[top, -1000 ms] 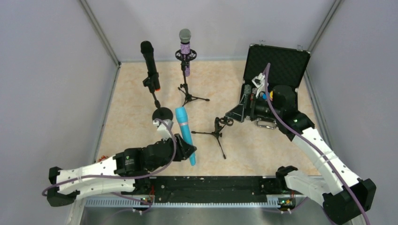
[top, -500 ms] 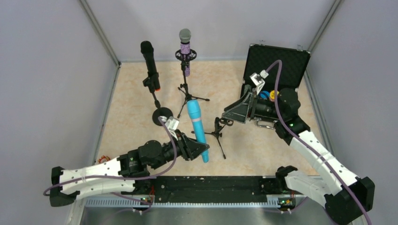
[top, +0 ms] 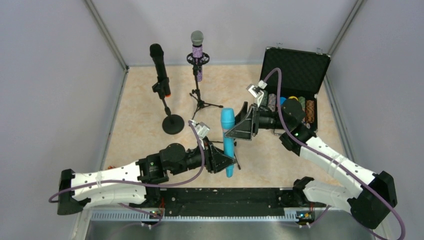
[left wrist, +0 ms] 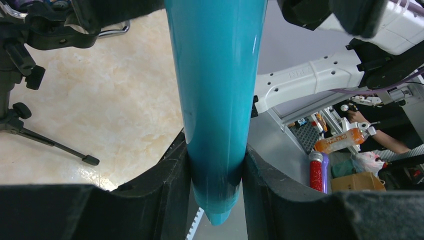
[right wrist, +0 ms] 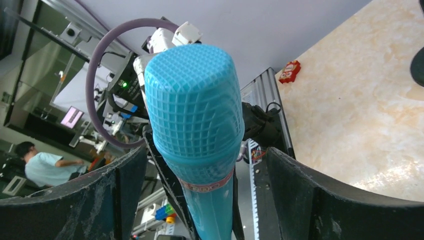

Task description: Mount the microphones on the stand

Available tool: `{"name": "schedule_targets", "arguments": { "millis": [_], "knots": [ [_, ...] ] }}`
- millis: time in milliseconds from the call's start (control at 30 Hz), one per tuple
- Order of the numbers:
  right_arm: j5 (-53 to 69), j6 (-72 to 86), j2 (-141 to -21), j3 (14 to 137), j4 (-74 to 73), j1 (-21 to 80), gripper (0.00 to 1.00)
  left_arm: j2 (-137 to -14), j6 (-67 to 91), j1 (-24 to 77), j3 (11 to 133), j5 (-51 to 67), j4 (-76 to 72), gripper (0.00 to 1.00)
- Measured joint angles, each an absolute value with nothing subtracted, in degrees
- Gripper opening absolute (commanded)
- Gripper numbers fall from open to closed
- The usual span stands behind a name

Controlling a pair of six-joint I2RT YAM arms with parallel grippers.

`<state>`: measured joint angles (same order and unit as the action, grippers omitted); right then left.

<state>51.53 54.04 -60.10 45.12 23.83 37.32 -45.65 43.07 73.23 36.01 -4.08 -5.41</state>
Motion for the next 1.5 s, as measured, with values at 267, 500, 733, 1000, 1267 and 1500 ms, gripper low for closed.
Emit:
{"name": "schedule_targets", "arguments": {
  "millis": [267,500,733,1000,1267,1500],
  "knots": [
    [51.1,58.8,-62.3,42.7,32.1,40.0,0.65,-44.7,43.1,73.2,36.0,-3.9,-6.3,0.00],
    [50.6,60.6,-62.9,42.3,35.1,41.0,0.56,-42.3,43.4,73.2,35.7,-5.2,-6.5,0.00],
    [49.7,60.7,-63.2,42.3,36.2,41.1,0.53,-41.7,44.4,73.2,34.3,-5.6,-6.4,0.00],
    [49.4,58.3,-64.4,42.5,34.5,41.1,0.29,-41.8,45.8,73.2,33.6,-6.4,-6.0,0.00],
    [49.2,57.3,-64.7,42.5,33.9,41.2,0.00,-41.7,46.8,73.3,33.1,-7.4,-6.0,0.08],
    [48.4,55.9,-64.7,42.5,31.5,41.2,0.00,-40.8,48.0,73.3,32.3,-10.6,-5.7,0.99]
  ]
}}
